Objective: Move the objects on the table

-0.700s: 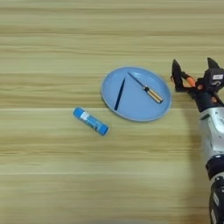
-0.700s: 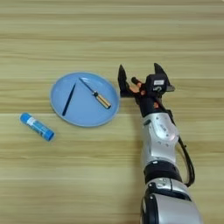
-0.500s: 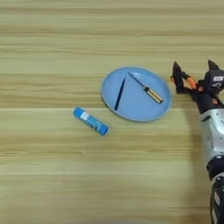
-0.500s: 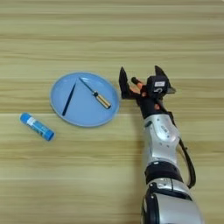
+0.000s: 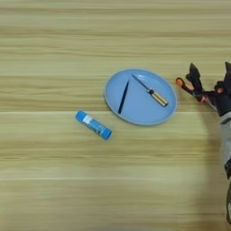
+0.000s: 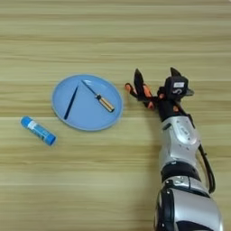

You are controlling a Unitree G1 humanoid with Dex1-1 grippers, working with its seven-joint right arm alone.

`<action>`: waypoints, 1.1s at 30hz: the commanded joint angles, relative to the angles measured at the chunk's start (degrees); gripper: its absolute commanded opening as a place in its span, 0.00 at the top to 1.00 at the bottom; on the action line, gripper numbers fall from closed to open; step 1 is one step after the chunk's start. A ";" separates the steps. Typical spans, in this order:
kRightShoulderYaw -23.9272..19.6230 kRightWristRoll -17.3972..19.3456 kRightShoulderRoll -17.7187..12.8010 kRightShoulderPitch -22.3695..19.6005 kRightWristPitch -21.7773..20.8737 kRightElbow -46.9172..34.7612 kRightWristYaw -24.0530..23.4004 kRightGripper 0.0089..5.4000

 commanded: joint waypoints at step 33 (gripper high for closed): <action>17.47 -4.20 -0.95 -0.28 56.25 -41.46 8.13 0.01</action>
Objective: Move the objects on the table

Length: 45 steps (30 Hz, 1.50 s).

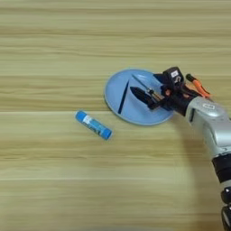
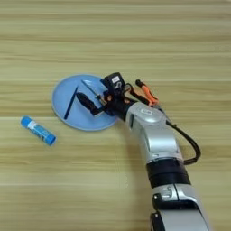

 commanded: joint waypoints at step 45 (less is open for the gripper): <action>2.26 -4.07 -3.30 -7.66 7.02 7.58 1.46 0.42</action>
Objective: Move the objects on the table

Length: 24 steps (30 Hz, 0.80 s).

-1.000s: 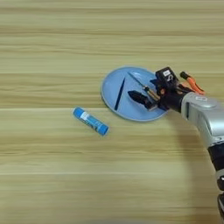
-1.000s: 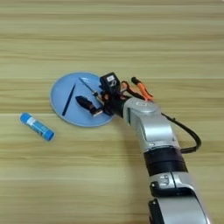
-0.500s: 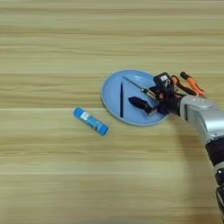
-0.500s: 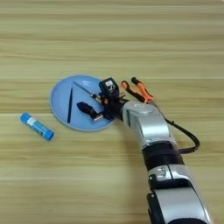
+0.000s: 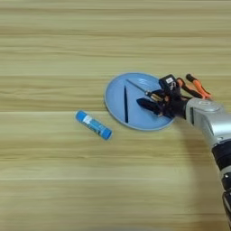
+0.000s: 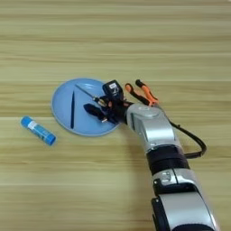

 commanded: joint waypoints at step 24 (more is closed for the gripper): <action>-1.46 0.95 -1.14 -1.78 2.15 -7.79 0.19 0.84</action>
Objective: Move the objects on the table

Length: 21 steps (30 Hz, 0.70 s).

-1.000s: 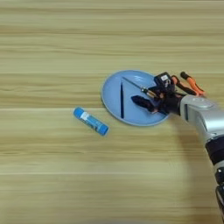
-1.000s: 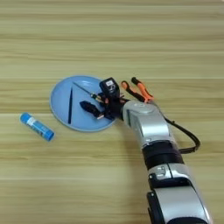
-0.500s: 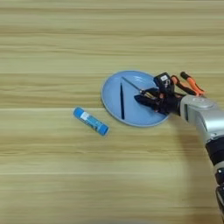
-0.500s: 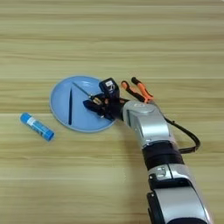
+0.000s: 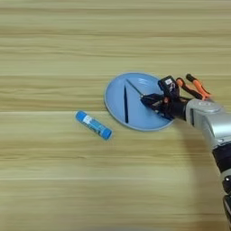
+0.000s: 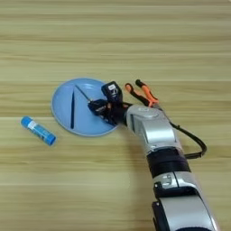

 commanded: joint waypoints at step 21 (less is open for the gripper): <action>-6.27 4.21 -2.41 -3.39 1.41 -14.08 -2.45 0.84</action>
